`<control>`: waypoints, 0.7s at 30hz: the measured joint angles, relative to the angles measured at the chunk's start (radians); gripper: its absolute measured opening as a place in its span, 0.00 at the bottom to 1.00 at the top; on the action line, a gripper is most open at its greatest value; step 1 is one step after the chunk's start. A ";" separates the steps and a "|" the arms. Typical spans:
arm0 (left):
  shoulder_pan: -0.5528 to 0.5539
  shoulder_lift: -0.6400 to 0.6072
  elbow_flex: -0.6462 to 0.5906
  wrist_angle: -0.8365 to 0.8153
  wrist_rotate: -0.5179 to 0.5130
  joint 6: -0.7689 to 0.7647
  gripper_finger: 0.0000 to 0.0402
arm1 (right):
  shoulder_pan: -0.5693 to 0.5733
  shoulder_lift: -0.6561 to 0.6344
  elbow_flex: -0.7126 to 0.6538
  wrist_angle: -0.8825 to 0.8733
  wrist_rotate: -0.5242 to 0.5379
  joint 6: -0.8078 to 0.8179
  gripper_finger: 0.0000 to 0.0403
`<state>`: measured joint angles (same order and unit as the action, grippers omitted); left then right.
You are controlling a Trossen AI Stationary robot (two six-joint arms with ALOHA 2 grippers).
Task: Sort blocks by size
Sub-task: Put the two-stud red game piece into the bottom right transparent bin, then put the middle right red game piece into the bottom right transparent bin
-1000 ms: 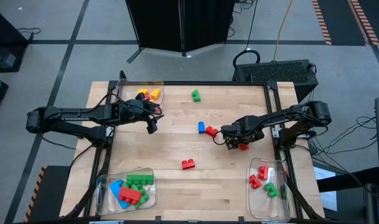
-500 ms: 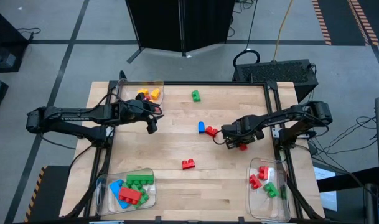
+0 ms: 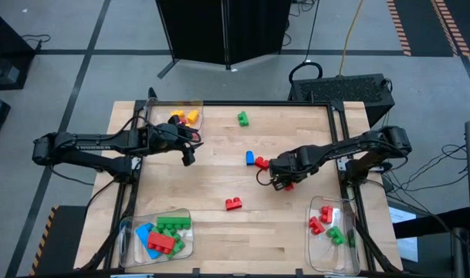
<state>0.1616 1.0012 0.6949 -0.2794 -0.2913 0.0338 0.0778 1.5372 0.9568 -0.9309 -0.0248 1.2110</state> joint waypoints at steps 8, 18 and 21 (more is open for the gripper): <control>0.000 0.000 0.000 -0.019 0.000 0.000 0.62 | 0.114 0.000 0.166 -0.212 -0.001 0.034 0.33; 0.000 0.000 0.000 -0.008 0.000 -0.027 0.62 | 0.129 -0.001 0.132 -0.191 0.158 0.019 0.35; 0.000 0.000 0.000 -0.007 0.000 -0.027 0.62 | 0.102 -0.002 0.096 -0.162 0.159 -0.018 0.40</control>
<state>0.1612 1.0012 0.6949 -0.2867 -0.2909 0.0071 0.1796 1.5355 1.0526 -1.0929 0.1338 1.1932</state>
